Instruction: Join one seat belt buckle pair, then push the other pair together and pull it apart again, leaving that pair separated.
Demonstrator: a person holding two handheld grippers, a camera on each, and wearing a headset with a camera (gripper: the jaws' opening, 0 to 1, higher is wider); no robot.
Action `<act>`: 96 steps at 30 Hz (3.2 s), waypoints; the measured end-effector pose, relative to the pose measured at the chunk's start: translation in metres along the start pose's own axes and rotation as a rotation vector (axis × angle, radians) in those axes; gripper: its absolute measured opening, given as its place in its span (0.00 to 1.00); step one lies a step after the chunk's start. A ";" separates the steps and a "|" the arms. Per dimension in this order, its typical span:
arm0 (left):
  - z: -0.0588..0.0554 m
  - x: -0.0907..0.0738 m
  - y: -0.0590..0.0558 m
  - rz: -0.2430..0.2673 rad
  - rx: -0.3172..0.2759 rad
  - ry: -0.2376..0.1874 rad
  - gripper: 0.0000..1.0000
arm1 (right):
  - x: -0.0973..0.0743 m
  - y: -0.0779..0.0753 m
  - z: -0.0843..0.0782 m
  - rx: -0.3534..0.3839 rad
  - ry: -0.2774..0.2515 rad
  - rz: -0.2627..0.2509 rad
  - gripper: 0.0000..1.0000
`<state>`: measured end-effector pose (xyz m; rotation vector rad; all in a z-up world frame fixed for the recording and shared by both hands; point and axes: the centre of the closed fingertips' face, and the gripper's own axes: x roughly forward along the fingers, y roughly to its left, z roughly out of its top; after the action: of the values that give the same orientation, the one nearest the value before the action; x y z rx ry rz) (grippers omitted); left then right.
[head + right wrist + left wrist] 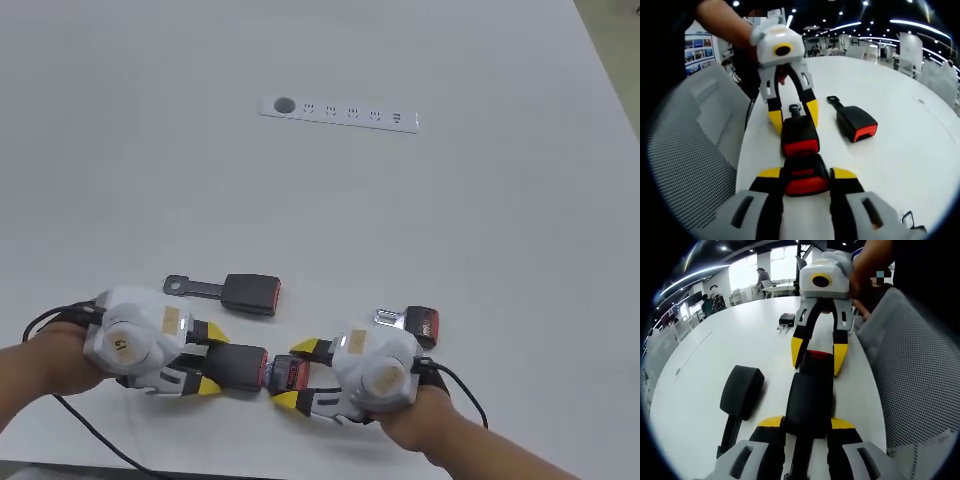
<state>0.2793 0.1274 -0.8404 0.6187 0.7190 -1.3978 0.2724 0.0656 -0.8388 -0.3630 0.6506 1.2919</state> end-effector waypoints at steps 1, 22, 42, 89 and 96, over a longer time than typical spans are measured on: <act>0.000 0.000 0.000 0.000 0.000 -0.002 0.33 | 0.000 0.000 0.000 -0.002 0.000 0.000 0.35; 0.000 0.000 0.000 -0.011 0.014 -0.002 0.32 | 0.000 0.000 0.000 0.035 -0.030 -0.019 0.35; 0.000 0.001 -0.004 0.008 0.059 0.076 0.36 | -0.009 -0.004 0.013 0.138 -0.100 -0.066 0.44; 0.026 0.008 0.093 0.055 -0.030 -0.024 0.56 | -0.130 -0.111 -0.083 0.040 0.167 -0.071 0.55; 0.026 0.012 0.091 0.024 -0.003 -0.007 0.48 | -0.126 -0.116 -0.086 -0.032 0.170 -0.065 0.42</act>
<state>0.3727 0.1071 -0.8356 0.6177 0.7058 -1.3763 0.3464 -0.1114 -0.8383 -0.5204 0.7555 1.2192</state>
